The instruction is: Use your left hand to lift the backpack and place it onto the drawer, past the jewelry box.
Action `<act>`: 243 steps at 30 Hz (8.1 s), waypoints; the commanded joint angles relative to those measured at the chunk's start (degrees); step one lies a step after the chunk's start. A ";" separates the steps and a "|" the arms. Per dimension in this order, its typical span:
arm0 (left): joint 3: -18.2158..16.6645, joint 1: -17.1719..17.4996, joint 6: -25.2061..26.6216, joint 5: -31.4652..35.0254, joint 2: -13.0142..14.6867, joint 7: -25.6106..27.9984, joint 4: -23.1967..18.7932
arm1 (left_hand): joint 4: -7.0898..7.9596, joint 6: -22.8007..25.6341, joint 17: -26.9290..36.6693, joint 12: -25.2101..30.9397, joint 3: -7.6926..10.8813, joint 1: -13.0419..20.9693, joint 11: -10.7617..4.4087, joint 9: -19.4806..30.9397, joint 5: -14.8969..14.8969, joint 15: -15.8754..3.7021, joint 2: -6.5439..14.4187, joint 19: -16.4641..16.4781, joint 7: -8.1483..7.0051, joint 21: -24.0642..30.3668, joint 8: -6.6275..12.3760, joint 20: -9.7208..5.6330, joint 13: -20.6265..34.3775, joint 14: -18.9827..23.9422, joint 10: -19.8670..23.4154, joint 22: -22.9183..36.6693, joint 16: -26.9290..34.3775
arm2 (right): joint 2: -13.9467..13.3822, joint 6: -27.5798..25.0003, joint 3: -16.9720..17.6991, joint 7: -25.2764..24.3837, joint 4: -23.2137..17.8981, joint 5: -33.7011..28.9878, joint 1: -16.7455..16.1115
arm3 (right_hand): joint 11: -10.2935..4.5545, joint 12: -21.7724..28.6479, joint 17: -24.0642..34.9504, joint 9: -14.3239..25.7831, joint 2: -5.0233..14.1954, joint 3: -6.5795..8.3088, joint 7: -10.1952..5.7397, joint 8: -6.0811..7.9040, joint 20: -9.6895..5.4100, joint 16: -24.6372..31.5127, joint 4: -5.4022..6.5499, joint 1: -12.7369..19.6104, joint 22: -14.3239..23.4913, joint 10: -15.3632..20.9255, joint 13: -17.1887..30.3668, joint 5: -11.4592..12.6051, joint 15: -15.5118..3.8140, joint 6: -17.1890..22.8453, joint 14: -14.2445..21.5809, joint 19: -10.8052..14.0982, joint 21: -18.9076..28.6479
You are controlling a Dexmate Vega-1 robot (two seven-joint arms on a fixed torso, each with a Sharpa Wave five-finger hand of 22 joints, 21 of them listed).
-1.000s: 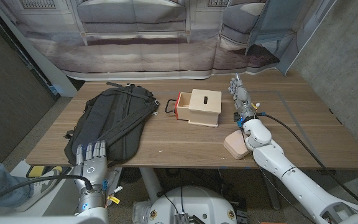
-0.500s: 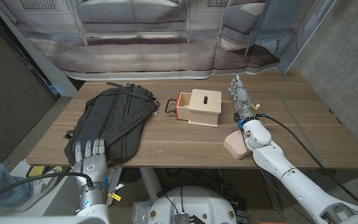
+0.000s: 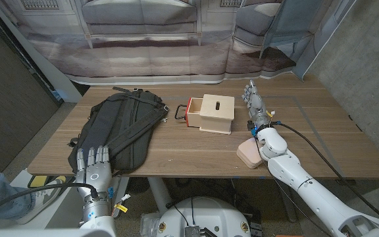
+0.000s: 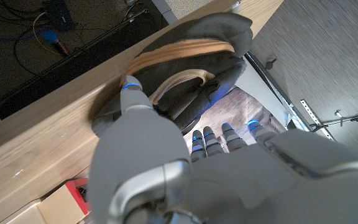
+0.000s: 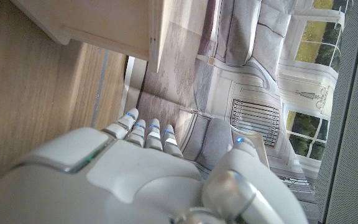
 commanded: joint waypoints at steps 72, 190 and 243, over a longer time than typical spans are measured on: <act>-14.53 -1.57 -31.55 -56.31 4.32 31.28 0.32 | -0.35 59.89 0.59 10.41 22.01 24.05 0.12 1.73 -12.01 -10.13 3.54 71.49 5.62 16.83 15.64 -11.18 6.77 69.85 60.89 -0.36 7.20 | 0.85 2.09 2.19 -3.51 -1.07 1.02 -3.34 | -0.28 -0.04 0.35 0.16 0.23 -0.71 -0.54 0.01 0.47 0.30 -0.02 0.46 0.39 1.07 0.24 -0.08 0.43 0.43 1.53 1.77 0.41; -15.42 -11.26 -10.47 -38.69 15.71 28.58 -15.62 | -0.69 62.82 6.46 9.95 26.70 20.89 -1.65 3.70 -8.16 -10.36 -0.19 72.55 3.30 15.91 18.90 -10.69 18.81 72.88 64.56 -0.54 6.84 | 0.67 3.11 2.22 -0.26 -1.28 2.51 -2.76 | 0.08 0.07 0.40 0.18 0.62 -1.20 -0.05 -0.02 0.11 0.21 -0.26 0.66 0.44 1.87 0.27 -0.17 0.31 0.87 2.57 3.31 0.51; -19.98 -18.23 -23.06 -26.97 7.45 18.56 -16.10 | -0.70 62.43 8.03 8.77 28.87 19.95 -1.96 4.11 -7.84 -10.53 -0.74 71.65 3.02 15.25 19.25 -10.48 21.86 72.74 64.83 -0.47 6.25 | 0.88 4.00 2.52 -0.12 -1.97 2.97 -3.91 | -0.05 0.05 0.41 0.19 0.81 -1.40 0.00 -0.04 0.11 0.19 -0.40 0.81 0.45 2.06 0.28 -0.21 0.33 0.91 2.97 3.81 0.49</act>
